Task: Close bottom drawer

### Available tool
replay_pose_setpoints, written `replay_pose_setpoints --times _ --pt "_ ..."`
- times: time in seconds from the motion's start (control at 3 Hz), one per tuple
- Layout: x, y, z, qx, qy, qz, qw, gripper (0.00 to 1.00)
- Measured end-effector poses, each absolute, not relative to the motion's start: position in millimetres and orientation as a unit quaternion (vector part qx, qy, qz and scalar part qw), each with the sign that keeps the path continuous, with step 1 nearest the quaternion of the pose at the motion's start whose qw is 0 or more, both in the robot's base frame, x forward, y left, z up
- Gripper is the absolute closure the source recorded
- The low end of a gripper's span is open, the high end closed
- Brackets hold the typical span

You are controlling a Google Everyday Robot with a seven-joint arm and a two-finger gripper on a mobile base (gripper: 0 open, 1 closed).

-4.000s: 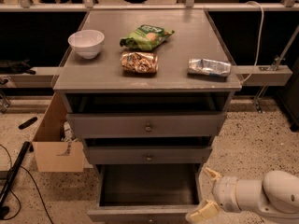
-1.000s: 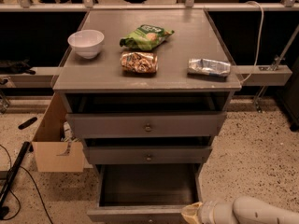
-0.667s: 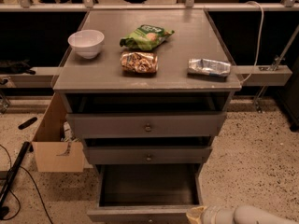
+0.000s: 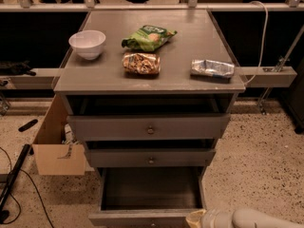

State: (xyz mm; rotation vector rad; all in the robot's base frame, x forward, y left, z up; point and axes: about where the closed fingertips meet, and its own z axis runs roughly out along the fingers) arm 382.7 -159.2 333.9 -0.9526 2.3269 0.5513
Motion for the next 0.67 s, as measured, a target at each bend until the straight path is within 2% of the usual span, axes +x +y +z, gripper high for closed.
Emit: replay_pose_setpoints --times 0.67 --pt "386 -160 261 -0.427 0.835 0.221 0.268 1.0"
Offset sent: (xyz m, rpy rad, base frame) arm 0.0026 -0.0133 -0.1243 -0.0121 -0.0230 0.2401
